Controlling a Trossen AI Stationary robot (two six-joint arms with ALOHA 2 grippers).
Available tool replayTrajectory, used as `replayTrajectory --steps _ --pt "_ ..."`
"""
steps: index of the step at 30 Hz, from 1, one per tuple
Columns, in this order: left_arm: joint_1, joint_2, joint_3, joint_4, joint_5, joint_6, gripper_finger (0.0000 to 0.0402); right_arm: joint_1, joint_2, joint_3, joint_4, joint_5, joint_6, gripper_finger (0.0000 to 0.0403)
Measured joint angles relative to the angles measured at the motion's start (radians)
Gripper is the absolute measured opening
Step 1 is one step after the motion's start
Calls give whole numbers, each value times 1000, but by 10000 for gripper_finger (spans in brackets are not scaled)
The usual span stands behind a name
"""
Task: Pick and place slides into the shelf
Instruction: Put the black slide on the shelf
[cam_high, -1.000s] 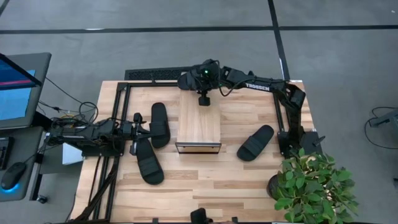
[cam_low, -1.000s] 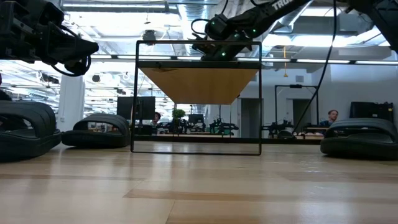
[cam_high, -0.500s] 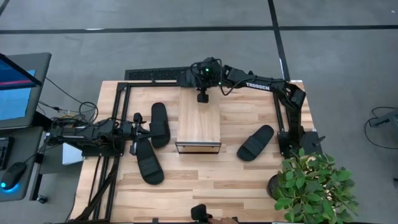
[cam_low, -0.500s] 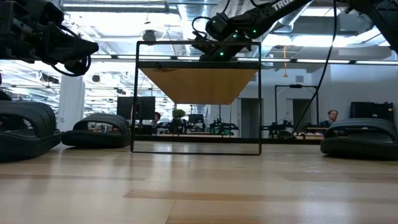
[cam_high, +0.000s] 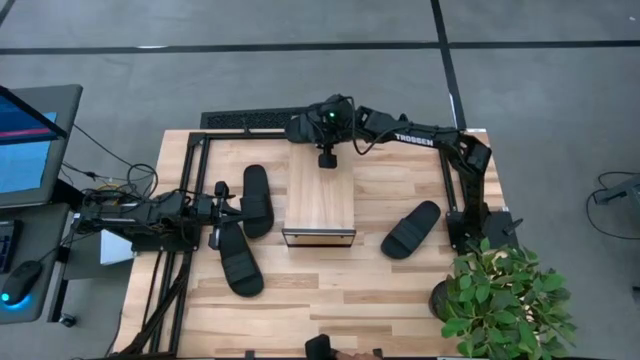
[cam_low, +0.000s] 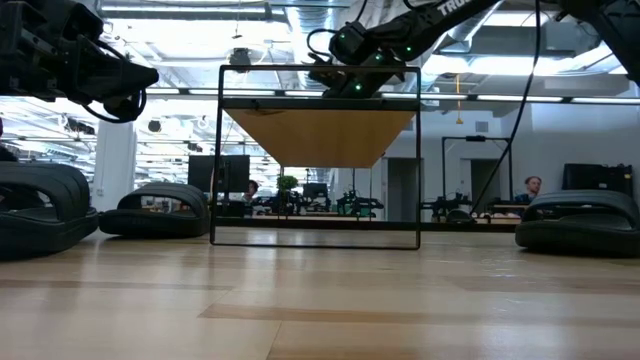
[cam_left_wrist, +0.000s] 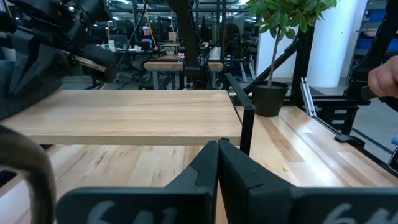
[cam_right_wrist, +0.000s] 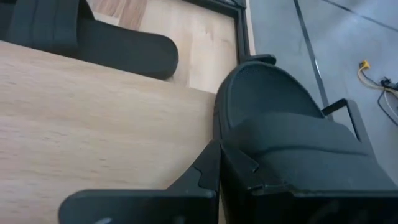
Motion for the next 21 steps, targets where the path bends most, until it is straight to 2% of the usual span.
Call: replayTrajectory --steps 11,17,21 --pt "0 0 0 0 0 9 0 34 -5 0 59 -5 -65 0" --pt "0 0 0 0 0 1 0 58 -73 16 87 -17 -42 0" --pt "0 0 0 0 0 2 0 48 -171 17 93 -143 83 0"
